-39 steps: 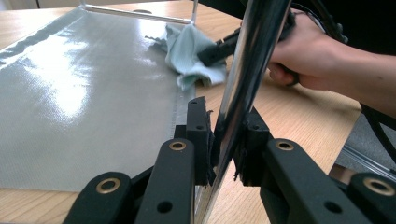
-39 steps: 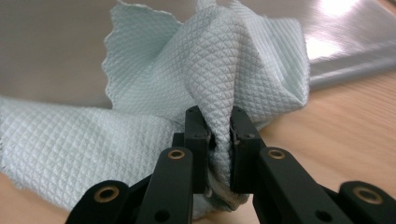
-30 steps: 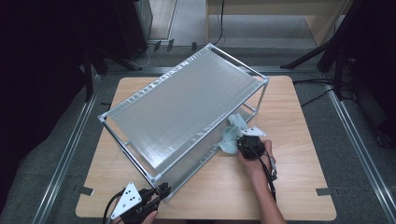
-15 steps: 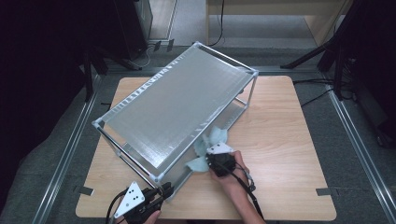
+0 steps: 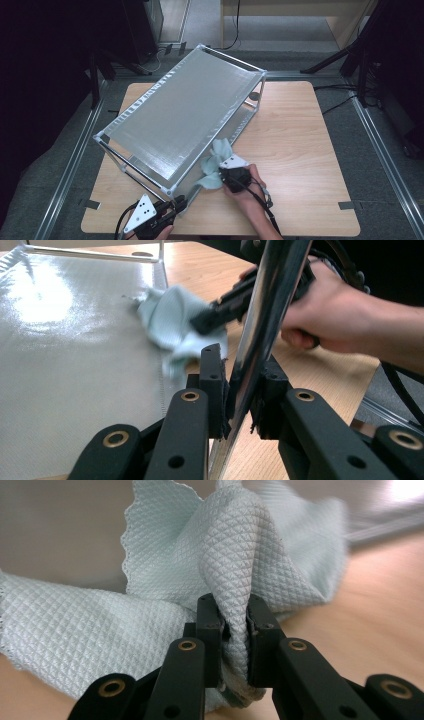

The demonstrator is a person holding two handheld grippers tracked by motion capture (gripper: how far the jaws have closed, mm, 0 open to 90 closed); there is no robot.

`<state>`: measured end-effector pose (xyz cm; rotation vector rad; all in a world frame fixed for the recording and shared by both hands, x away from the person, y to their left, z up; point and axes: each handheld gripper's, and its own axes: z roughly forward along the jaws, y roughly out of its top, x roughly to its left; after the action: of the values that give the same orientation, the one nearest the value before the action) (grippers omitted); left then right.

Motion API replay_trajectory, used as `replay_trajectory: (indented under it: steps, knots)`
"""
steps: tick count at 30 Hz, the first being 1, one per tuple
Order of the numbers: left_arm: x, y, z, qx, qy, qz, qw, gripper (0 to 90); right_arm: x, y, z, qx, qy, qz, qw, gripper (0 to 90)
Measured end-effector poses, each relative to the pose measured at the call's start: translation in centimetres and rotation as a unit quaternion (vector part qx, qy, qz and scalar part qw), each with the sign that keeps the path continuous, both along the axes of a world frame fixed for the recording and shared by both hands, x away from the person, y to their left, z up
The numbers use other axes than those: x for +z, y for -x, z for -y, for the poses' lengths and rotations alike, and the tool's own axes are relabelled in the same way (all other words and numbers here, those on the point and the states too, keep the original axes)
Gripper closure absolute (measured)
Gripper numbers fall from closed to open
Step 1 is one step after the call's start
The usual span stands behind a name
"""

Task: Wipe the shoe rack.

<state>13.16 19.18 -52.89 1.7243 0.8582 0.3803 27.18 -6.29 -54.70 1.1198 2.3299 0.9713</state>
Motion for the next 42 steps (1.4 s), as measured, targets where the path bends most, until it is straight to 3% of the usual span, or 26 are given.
replay_trajectory:
  steps: [4, 7, 12, 14, 16, 17, 20, 26, 28, 31, 37, 38, 42]
  knots:
    - [0.0, -0.1, 0.0, -0.002, -0.001, 0.001, 1.0, 78.5, 1.5, -1.1, 4.1, -0.064, -0.02, 0.02, 0.9975, 79.4]
    - [0.0, -0.1, 0.2, -0.001, -0.001, 0.001, 1.0, 78.6, 3.0, -1.1, 7.6, -0.105, -0.033, 0.037, 0.9932, 79.6]
    - [0.0, -0.3, 0.7, -0.001, -0.003, 0.004, 1.0, 78.6, 4.6, -0.7, 14.8, -0.196, -0.045, 0.063, 0.9775, 80.9]
    - [0.0, -0.4, 1.0, -0.002, 0.001, 0.001, 1.0, 78.6, 4.5, -0.6, 17.0, -0.228, -0.029, 0.071, 0.9706, 80.8]
    - [0.0, -0.5, 1.3, -0.002, 0.002, 0.001, 1.0, 78.6, 3.7, -0.4, 18.9, -0.253, -0.031, 0.064, 0.9647, 76.2]
    - [0.0, -0.6, 1.5, -0.004, -0.001, 0.002, 1.0, 78.6, 3.4, -0.3, 19.6, -0.255, -0.036, 0.063, 0.9642, 69.6]
    - [0.0, -0.9, 2.3, -0.007, 0.003, 0.0, 1.0, 78.6, 3.1, 0.6, 20.6, -0.244, -0.058, 0.052, 0.9666, 47.9]
    - [0.1, -1.6, 3.9, -0.015, -0.002, 0.002, 0.9999, 78.7, 4.6, 3.0, 19.4, -0.221, -0.07, 0.084, 0.9691, 18.9]
    - [0.1, -2.1, 4.7, -0.019, -0.002, 0.005, 0.9998, 78.7, 4.4, 3.8, 18.5, -0.2, -0.072, 0.088, 0.9732, 15.4]
    - [0.1, -2.9, 5.8, -0.022, 0.001, 0.004, 0.9998, 78.7, 3.8, 4.3, 17.5, -0.172, -0.08, 0.074, 0.979, 14.2]
    - [0.3, -4.0, 7.8, -0.027, 0.002, 0.002, 0.9996, 78.0, 2.5, 5.1, 15.2, -0.135, -0.082, 0.056, 0.9858, 10.6]
    - [0.3, -4.0, 7.8, -0.029, 0.006, 0.002, 0.9996, 76.4, 2.5, 5.3, 14.7, -0.128, -0.085, 0.054, 0.9867, 9.7]
    - [0.6, -3.6, 6.8, -0.025, 0.015, 0.002, 0.9996, 54.9, 2.8, 6.0, 12.6, -0.088, -0.105, 0.049, 0.9894, 6.2]
